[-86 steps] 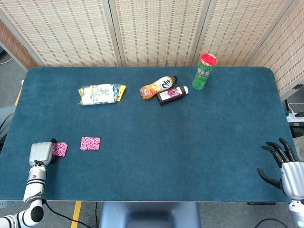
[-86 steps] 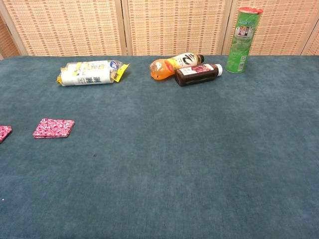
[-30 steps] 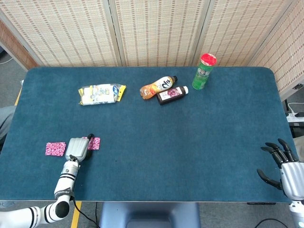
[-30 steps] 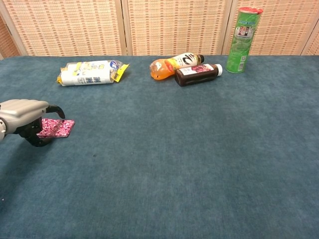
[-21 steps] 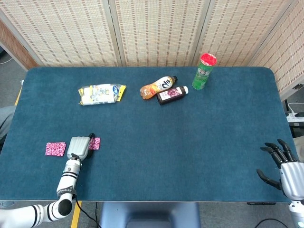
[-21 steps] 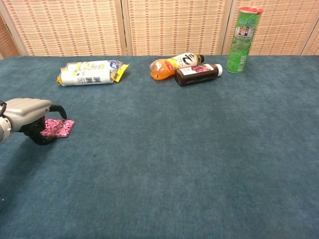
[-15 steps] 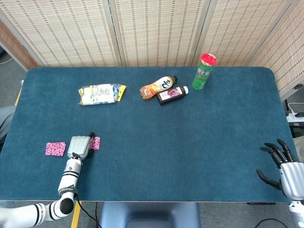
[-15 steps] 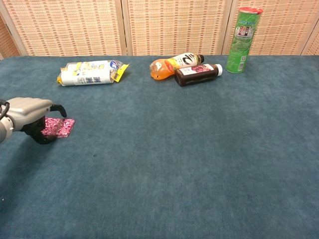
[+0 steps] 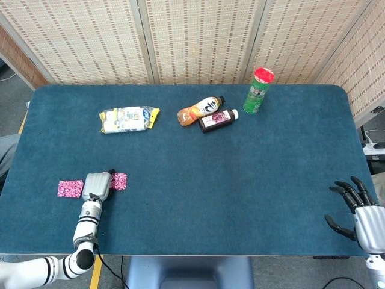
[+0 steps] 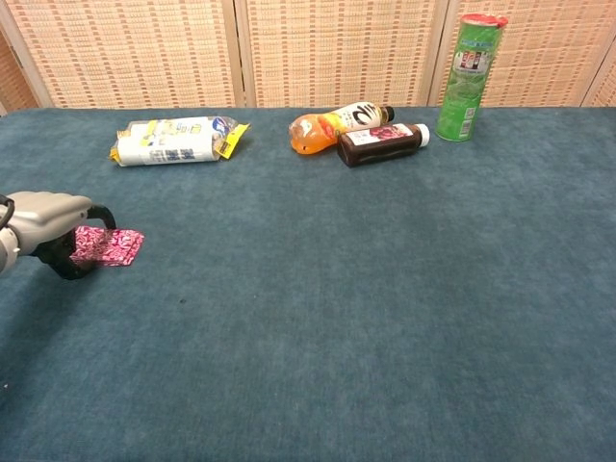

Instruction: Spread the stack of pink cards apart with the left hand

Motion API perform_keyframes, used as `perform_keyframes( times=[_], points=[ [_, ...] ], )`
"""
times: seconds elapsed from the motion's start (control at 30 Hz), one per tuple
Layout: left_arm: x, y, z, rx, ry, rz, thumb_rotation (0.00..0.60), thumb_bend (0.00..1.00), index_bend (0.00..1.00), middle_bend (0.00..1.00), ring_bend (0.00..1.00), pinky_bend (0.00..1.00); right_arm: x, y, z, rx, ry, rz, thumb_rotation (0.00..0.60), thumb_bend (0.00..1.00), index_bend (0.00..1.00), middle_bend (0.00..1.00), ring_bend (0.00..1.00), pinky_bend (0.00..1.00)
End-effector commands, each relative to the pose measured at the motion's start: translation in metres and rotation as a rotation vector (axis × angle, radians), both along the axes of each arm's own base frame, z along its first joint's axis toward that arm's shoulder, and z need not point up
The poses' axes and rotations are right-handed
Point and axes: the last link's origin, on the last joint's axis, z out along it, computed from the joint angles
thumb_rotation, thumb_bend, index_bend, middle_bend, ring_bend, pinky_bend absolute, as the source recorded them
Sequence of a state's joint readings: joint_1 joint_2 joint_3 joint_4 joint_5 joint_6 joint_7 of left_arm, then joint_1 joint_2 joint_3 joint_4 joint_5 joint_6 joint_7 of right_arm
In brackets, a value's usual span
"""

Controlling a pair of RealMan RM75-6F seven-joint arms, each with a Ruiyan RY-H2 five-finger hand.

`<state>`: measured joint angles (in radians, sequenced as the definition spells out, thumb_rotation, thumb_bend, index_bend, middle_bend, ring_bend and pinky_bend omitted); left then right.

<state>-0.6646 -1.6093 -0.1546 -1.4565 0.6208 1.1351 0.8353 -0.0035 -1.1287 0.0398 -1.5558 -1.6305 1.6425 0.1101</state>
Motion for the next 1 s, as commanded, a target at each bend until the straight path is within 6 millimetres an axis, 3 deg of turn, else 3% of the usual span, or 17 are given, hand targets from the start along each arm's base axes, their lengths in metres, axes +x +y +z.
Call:
perform_keyframes(
  times=[0.03,0.4,0.7,1.0],
  points=[
    [0.000,0.000,0.000,0.003,-0.002,-0.003,0.600,0.35,0.29,1.00,1.00,1.00,0.000,0.000,0.000,0.001,0.000,-0.001,0.600,0.15,0.28,0.21,0.07,0.37],
    [0.000,-0.007,0.010,0.038,-0.028,-0.051,0.600,0.36,0.60,1.00,1.00,1.00,0.000,0.000,0.000,0.004,0.001,-0.002,0.600,0.15,0.28,0.21,0.07,0.37],
    [-0.011,-0.036,0.043,0.042,-0.015,-0.083,0.600,0.35,0.64,1.00,1.00,1.00,0.000,0.000,0.000,0.006,0.001,-0.005,0.600,0.15,0.28,0.21,0.07,0.37],
    [-0.051,-0.084,0.074,0.056,0.061,-0.029,0.600,0.35,0.64,1.00,1.00,1.00,0.000,0.000,0.000,0.006,-0.001,-0.006,0.600,0.15,0.28,0.21,0.07,0.37]
  ],
)
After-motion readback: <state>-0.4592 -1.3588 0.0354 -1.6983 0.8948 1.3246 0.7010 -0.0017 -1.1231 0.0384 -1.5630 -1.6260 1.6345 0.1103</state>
